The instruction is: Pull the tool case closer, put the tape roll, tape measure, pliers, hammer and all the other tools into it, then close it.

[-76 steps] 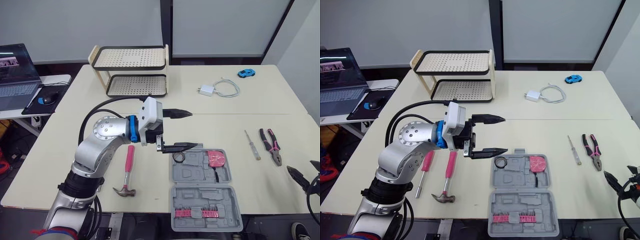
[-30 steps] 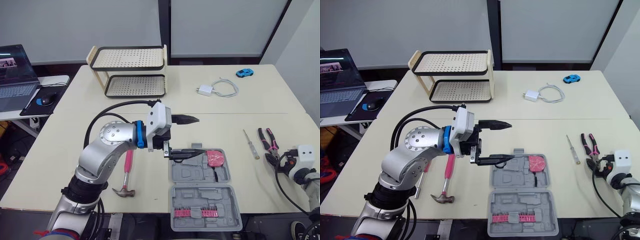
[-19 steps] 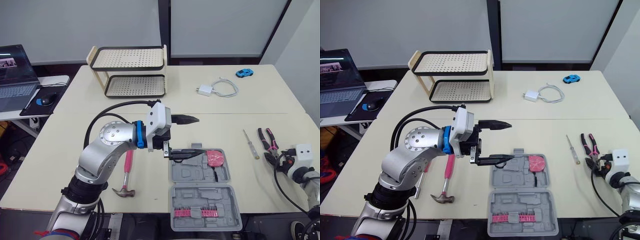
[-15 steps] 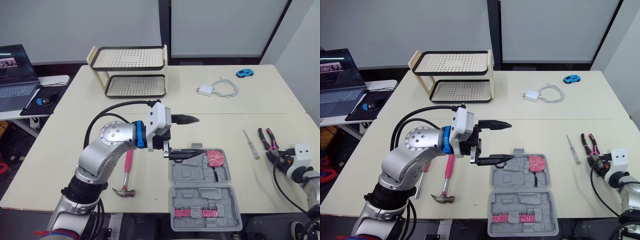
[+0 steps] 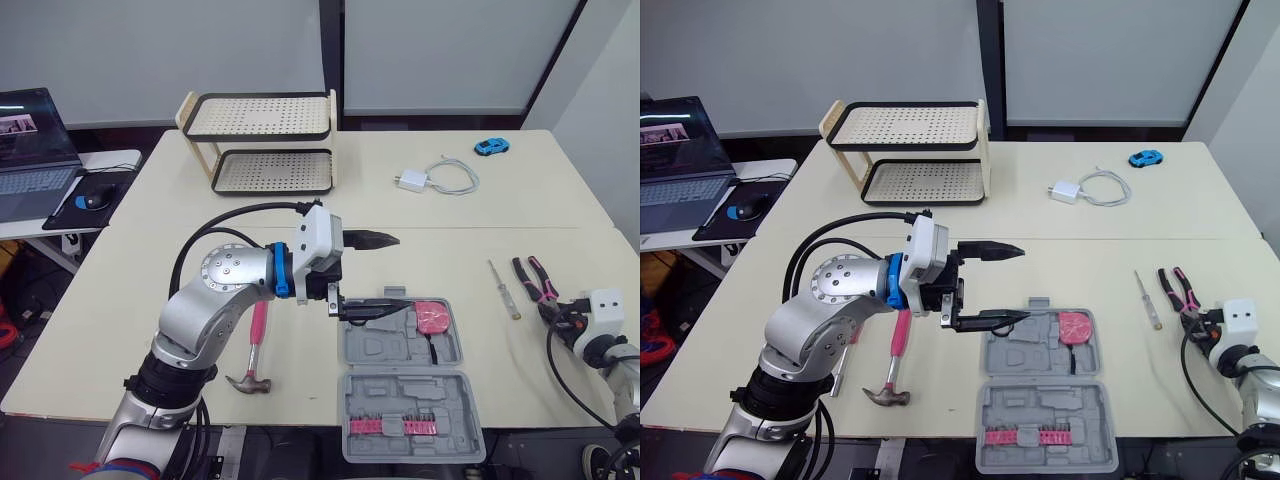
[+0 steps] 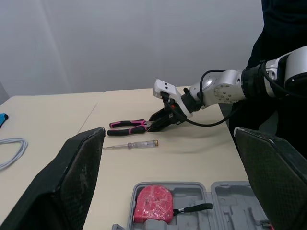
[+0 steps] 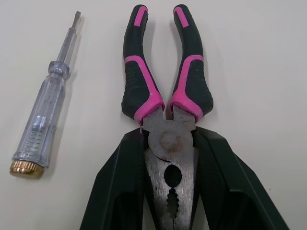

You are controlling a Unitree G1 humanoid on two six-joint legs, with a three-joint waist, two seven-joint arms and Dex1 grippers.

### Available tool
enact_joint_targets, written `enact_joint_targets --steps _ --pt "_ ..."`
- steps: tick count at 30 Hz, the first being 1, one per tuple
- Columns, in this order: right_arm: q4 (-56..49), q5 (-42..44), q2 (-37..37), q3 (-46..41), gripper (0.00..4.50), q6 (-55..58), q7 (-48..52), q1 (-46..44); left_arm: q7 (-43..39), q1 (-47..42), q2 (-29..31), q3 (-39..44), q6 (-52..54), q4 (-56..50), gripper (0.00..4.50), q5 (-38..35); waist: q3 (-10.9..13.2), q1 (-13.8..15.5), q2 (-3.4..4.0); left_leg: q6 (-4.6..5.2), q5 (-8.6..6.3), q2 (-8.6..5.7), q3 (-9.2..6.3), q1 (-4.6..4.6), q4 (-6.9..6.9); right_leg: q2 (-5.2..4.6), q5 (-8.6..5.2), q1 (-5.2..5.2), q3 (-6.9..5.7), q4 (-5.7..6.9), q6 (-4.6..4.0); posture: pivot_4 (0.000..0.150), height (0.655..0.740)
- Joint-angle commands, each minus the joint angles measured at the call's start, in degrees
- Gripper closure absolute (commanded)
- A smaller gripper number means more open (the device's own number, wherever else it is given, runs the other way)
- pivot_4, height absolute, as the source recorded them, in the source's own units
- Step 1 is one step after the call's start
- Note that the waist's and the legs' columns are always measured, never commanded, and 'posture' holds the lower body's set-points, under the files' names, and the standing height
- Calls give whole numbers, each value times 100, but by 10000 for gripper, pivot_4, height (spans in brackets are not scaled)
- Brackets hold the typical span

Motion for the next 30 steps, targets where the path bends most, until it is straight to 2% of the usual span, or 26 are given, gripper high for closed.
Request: enact_joint_targets --steps 1,3,6,13,22,30 --pt "-785 216 -327 -397 33324 185 -59 181 -234 237 56 304 -245 -130 0 -296 -1 1 3 0 0 0 -1 0 0 -1 0 -2 2 1 0 1500 7400" --pt "-1186 245 -486 -439 33324 277 109 319 -274 386 51 445 -361 -111 0 -389 -1 3 16 0 0 -2 2 -2 -1 -3 0 -6 5 0 0 1500 7400" --pt "-1796 300 -750 -455 33324 494 323 485 -288 547 206 535 -717 99 0 -58 -1 -8 18 1 0 -1 2 -2 -1 -3 0 -9 5 1 0 1500 7400" --pt "-2972 568 -1479 -384 33324 1105 1246 579 -951 1108 815 1075 -1032 419 0 -332 -2 -4 21 2 -1 6 1 0 -7 6 0 -10 6 2 0 1500 7400" --pt "-4776 992 -2261 263 33324 2136 2593 601 -1577 2084 1330 1665 -1578 482 0 -414 -1 7 20 4 -2 5 -5 -3 -7 0 0 -10 1 -1 0 1500 7400" --pt "-5978 966 -2427 893 33324 2433 2903 616 -1831 2336 1525 1743 -1960 579 0 -290 1 29 18 23 -13 2 -10 -5 -6 -3 0 -9 -3 -3 0 1500 7400"
